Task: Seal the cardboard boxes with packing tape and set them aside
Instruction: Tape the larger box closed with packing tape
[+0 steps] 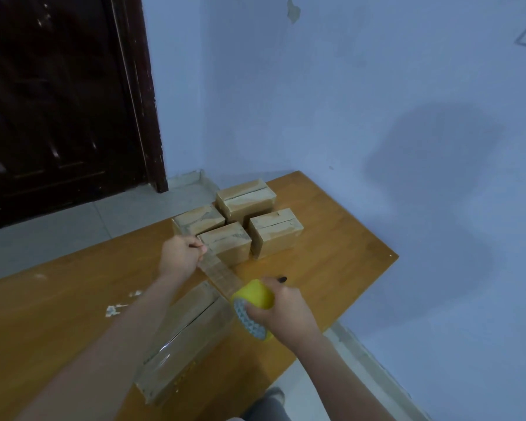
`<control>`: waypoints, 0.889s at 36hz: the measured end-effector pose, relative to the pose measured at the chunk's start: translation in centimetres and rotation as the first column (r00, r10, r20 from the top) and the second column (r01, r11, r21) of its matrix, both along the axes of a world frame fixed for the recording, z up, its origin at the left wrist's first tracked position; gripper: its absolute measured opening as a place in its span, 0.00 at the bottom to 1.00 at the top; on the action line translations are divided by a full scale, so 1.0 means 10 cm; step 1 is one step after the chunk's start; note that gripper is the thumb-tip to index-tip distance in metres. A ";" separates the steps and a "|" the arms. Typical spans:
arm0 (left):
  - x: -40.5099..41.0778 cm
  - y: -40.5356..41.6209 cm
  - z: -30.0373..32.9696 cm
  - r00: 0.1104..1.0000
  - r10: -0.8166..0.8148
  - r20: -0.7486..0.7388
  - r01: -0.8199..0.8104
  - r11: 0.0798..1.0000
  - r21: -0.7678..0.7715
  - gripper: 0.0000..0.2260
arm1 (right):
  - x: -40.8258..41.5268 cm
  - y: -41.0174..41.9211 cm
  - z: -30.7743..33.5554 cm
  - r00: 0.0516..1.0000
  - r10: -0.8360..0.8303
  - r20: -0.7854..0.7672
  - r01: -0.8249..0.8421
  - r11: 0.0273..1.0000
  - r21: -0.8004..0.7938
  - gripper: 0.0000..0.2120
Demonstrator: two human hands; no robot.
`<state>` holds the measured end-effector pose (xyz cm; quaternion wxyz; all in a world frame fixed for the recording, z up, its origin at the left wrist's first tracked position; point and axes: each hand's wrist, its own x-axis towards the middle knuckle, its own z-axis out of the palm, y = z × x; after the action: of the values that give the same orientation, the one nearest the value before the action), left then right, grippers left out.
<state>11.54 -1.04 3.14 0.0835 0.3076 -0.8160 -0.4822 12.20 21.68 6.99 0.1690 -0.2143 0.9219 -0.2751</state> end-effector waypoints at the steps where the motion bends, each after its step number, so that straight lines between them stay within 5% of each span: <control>1: 0.00 -0.03 0.00 1.000 -0.001 0.008 0.001 1.000 -0.017 0.05 | 0.01 0.01 -0.01 0.999 0.038 -0.040 -0.034 0.997 0.076 0.26; 11: 0.05 -0.10 -0.06 1.000 -0.024 -0.014 0.026 0.996 0.084 0.07 | -0.02 0.10 -0.15 0.994 0.085 -0.072 -0.081 0.995 0.063 0.25; 19: 0.05 -0.10 -0.26 1.000 0.000 0.009 -0.002 0.973 0.231 0.06 | 0.08 0.27 -0.39 0.981 -0.014 0.194 0.054 0.978 -0.202 0.24; 32: -0.09 0.12 -0.46 0.996 0.063 0.059 -0.065 0.997 0.028 0.08 | 0.05 0.15 -0.48 0.986 -0.047 0.161 0.070 0.988 -0.139 0.26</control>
<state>10.67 0.14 -1.50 0.0706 0.3488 -0.8005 -0.4822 12.74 23.18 2.24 0.2170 -0.1762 0.8892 -0.3621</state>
